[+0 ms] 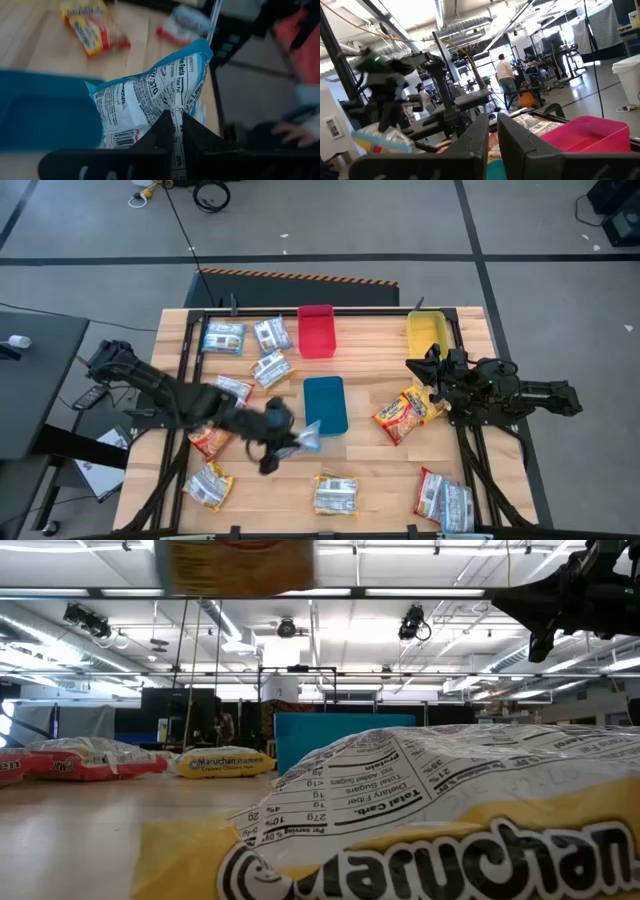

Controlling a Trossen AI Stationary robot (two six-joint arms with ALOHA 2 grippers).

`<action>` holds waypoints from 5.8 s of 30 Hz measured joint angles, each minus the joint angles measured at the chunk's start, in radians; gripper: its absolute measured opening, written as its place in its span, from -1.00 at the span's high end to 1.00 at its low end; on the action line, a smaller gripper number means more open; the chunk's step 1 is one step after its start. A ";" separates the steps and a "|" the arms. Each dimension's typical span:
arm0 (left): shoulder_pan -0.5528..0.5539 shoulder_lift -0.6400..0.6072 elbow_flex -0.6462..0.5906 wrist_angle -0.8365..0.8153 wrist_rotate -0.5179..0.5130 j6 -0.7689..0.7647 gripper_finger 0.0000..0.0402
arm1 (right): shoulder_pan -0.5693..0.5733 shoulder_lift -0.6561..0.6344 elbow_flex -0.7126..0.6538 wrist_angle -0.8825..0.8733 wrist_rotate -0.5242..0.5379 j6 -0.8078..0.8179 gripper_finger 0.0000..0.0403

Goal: Sort Maruchan noodles
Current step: Put the blue noodle pack into the blue bin

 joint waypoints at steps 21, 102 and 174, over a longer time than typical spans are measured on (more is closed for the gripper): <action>0.576 0.337 0.000 0.258 0.619 0.266 0.90 | 0.000 0.000 0.000 0.000 -0.001 0.001 0.77; 0.664 0.531 0.003 0.395 0.696 0.174 0.61 | 0.183 1.644 0.860 -0.323 0.255 -0.429 -0.21; 0.284 0.403 -0.327 0.816 -0.172 0.428 0.30 | -0.059 1.693 1.104 -0.513 0.183 -0.443 0.00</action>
